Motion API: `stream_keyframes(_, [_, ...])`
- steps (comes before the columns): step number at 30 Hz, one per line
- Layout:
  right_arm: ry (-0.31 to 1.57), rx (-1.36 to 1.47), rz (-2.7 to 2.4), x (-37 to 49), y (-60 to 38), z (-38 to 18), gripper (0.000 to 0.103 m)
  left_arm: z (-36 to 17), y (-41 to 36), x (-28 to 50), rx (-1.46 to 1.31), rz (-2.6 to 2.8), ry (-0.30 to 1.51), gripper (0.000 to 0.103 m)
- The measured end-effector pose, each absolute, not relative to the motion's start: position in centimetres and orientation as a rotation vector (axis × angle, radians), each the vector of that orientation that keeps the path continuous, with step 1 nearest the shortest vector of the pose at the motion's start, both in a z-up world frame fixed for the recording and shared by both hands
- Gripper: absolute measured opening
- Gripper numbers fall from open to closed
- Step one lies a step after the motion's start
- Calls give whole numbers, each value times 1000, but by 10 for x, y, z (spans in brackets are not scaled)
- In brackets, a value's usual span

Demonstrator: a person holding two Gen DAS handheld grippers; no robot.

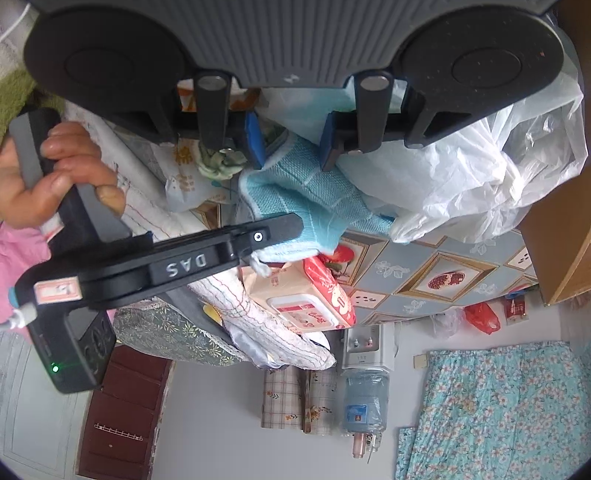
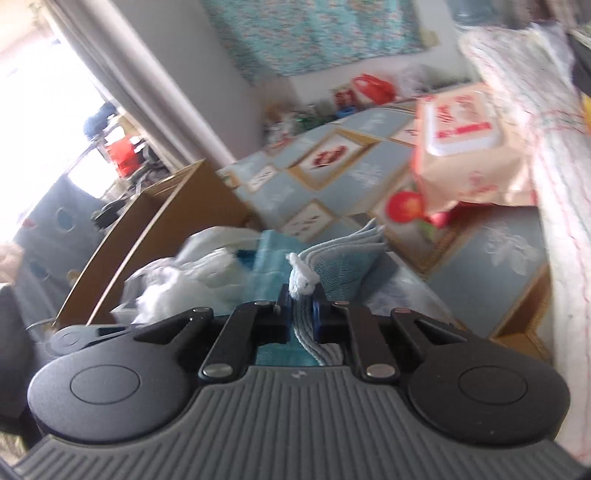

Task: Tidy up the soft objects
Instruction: 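Close the right gripper on the blue towel's white loop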

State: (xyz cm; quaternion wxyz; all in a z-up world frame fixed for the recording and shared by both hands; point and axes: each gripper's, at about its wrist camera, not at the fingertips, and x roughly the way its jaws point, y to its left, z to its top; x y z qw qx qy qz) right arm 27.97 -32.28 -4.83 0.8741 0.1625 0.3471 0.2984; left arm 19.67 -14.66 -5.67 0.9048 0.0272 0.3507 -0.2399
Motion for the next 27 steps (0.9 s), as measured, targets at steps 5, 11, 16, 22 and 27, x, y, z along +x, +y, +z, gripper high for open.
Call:
stream_keyframes(5, [760, 258, 709, 271, -305, -47, 12, -57, -141, 188, 61, -516, 723, 37])
stream_keyframes(11, [817, 214, 759, 274, -293, -45, 33, -54, -140, 176, 80, -528, 709, 45])
stream_keyframes(16, [829, 106, 786, 267, -282, -38, 51, -52, -133, 167, 80, -544, 691, 48])
stream_keyframes(22, [842, -27, 740, 262, -266, -38, 51, -50, -124, 159, 62, -556, 677, 50])
stream_keyframes(27, [852, -86, 702, 261, -264, -42, 49, -48, -117, 157, 43, -552, 667, 56])
